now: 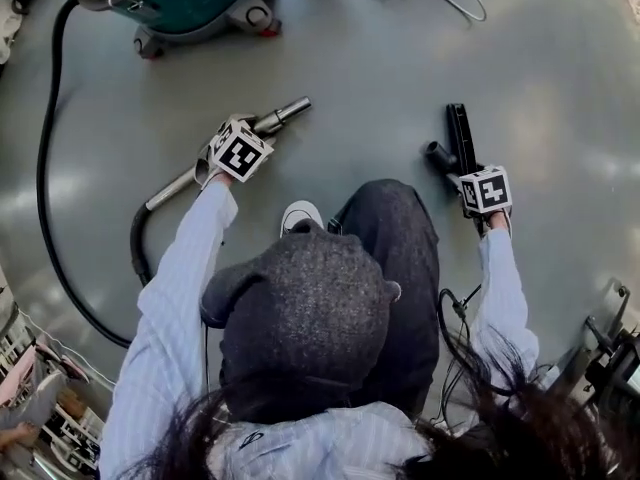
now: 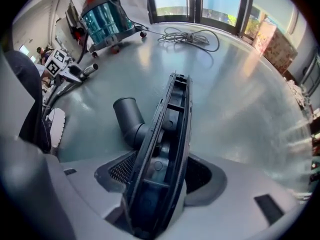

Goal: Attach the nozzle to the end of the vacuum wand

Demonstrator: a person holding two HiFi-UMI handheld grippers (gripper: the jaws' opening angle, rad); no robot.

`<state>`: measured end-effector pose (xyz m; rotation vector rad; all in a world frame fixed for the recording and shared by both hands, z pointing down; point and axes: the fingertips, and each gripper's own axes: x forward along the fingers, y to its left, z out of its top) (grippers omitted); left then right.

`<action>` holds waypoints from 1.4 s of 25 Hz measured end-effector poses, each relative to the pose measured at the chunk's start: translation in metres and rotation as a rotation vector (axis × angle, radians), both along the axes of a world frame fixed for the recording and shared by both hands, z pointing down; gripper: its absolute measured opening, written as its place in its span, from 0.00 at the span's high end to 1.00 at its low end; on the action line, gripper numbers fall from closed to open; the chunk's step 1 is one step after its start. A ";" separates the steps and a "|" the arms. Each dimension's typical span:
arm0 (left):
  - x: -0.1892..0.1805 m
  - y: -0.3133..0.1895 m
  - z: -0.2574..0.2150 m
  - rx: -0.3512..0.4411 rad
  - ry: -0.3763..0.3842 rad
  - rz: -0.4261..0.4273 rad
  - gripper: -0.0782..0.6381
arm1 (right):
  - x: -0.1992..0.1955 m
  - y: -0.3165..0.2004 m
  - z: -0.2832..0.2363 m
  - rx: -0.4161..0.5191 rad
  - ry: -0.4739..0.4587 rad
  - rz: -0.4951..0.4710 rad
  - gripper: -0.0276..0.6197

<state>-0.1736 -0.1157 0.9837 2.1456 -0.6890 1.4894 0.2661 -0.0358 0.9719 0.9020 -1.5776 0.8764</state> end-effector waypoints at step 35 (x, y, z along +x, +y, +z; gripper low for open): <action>0.102 0.038 -0.023 -0.063 0.034 0.236 0.61 | -0.177 -0.129 -0.056 0.369 0.247 -0.908 0.53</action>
